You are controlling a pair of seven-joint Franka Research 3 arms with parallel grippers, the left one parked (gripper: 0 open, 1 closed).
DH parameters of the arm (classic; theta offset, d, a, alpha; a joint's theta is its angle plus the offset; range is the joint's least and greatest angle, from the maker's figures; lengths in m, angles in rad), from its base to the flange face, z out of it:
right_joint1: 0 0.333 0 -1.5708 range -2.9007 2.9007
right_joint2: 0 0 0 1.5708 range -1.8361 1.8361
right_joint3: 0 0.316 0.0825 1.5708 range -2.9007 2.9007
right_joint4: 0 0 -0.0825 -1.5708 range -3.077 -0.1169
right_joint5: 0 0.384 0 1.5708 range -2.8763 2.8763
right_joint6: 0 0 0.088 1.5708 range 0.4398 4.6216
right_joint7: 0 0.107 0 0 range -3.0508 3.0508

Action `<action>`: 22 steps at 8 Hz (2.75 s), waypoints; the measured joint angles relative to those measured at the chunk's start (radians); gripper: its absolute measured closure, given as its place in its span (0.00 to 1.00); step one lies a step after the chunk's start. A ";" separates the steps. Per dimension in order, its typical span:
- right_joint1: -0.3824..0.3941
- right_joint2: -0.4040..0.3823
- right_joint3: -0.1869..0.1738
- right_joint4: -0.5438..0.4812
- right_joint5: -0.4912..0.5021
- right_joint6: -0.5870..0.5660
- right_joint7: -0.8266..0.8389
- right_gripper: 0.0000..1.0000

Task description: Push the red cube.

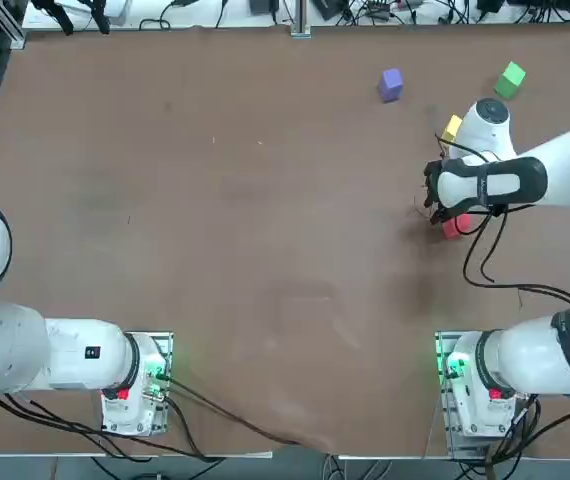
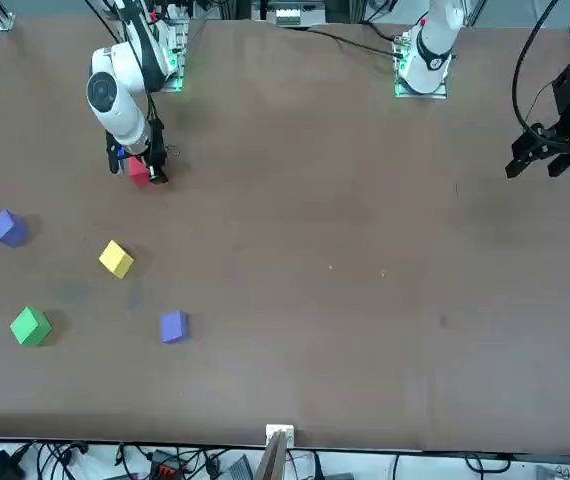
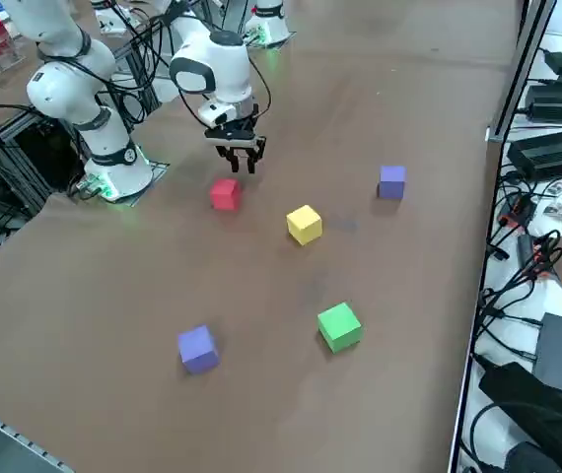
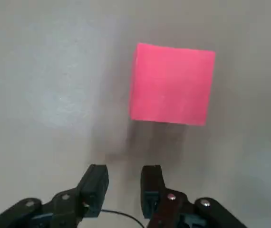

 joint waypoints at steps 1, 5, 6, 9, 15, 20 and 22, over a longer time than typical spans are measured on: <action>-0.002 0.000 0.000 -0.007 0.000 0.000 0.002 0.54; -0.043 0.002 -0.006 -0.023 0.000 0.000 0.007 0.56; -0.053 0.008 -0.006 -0.024 0.000 0.000 0.007 0.56; -0.059 0.033 -0.006 -0.025 0.000 0.000 0.007 0.56; -0.125 0.055 -0.008 -0.025 0.000 0.002 -0.028 0.60; -0.245 0.056 -0.011 -0.025 0.000 0.009 -0.136 0.60; -0.330 0.057 -0.012 -0.025 0.000 0.023 -0.215 0.59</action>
